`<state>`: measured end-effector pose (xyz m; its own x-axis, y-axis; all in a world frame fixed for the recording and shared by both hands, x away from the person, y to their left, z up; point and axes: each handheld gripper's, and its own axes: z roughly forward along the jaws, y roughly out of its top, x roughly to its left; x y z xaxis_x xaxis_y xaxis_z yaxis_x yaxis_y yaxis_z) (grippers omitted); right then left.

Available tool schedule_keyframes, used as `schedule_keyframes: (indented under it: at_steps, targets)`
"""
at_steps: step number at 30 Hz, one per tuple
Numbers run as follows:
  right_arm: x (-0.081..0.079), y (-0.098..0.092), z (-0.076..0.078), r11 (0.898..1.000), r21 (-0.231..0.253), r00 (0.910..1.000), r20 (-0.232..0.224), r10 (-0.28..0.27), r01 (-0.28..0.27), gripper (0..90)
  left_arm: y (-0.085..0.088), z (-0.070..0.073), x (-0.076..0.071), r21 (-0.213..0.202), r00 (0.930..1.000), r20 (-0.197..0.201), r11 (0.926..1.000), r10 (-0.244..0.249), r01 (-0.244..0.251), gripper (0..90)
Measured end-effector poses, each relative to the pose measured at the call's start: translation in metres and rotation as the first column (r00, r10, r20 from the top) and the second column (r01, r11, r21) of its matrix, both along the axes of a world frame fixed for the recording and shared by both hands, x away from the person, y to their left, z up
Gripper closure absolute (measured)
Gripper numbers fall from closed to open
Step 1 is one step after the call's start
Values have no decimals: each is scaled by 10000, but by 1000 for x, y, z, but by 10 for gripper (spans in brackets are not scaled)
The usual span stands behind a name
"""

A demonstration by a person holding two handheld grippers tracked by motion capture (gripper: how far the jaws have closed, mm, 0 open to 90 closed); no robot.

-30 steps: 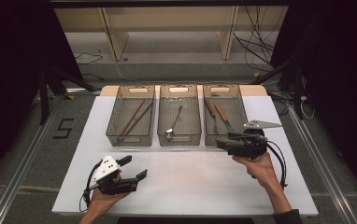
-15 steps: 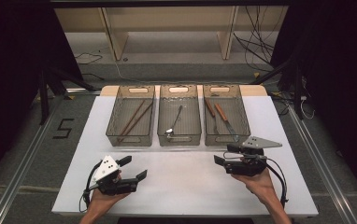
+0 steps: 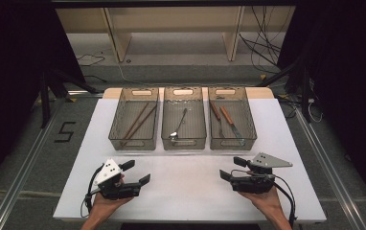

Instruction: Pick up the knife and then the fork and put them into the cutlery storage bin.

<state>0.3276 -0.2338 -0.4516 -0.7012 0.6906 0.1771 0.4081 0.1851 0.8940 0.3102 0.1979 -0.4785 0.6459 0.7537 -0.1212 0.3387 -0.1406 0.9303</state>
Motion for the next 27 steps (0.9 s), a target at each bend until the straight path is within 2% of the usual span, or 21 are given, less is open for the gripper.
schedule_keyframes:
  at_steps: [7,27]
  targets:
    - [-8,-3,-5,9998,-35,9997,64,-217,217,211,0,0,1,12,10000,-31,10000,-24,24,185]
    - [-8,-7,-6,9991,16,9990,113,-430,429,207,0,0,1,48,10000,-48,10000,-36,37,185]
